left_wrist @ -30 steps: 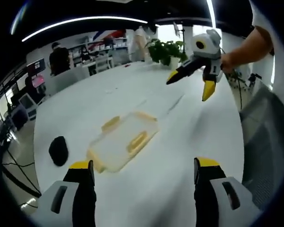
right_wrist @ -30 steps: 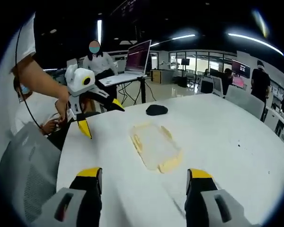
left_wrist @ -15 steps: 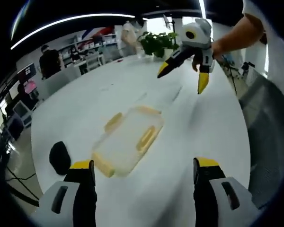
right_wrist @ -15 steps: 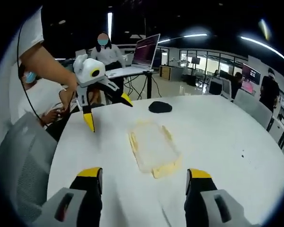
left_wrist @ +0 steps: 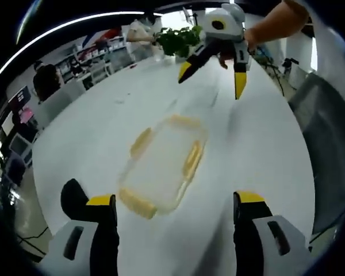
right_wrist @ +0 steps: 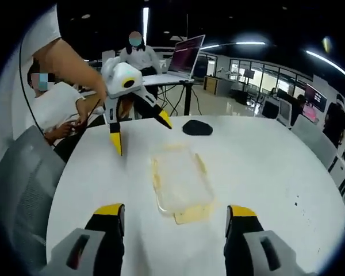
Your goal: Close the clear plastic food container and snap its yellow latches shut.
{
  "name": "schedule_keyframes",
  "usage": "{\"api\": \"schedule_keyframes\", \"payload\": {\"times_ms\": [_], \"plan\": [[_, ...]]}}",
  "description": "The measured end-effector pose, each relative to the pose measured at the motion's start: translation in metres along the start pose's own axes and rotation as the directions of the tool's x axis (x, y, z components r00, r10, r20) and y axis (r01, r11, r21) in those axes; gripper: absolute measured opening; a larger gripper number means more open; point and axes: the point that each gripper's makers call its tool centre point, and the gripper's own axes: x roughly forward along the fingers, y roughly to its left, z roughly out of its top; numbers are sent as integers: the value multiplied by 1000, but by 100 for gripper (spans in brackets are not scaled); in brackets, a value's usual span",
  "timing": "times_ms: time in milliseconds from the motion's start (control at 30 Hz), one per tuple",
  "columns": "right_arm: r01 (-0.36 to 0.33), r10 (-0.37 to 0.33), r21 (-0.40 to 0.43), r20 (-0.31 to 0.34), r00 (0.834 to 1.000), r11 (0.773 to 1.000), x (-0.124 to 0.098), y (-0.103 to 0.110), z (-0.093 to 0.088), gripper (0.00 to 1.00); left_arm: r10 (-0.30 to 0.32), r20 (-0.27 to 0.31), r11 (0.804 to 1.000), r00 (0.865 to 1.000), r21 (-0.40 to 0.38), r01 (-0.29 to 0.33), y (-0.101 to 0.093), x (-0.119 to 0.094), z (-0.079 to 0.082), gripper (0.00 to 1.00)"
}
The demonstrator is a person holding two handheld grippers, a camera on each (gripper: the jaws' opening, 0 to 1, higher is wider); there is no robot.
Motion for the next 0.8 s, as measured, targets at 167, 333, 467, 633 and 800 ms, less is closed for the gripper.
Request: {"api": "schedule_keyframes", "payload": {"times_ms": [167, 333, 467, 633, 800], "plan": [[-14, 14, -27, -21, 1000, 1000, 7, -2, 0, 71, -17, -17, 999, 1000, 28, 17, 5, 2, -2, 81], [-33, 29, -63, -61, 998, 997, 16, -2, -4, 71, -29, -47, 996, 998, 82, 33, 11, 6, -6, 81], [-47, 39, -85, -101, 994, 995, 24, -1, -9, 71, -42, -71, 992, 997, 115, 50, 14, 9, -9, 80], [-56, 39, -105, -160, 986, 993, 33, -2, -18, 71, -50, -88, 987, 995, 150, 63, 19, 11, -9, 78], [-62, 36, -123, -205, 978, 990, 39, -5, -24, 70, -47, -129, 974, 991, 216, 74, 26, 14, -14, 75]]}}
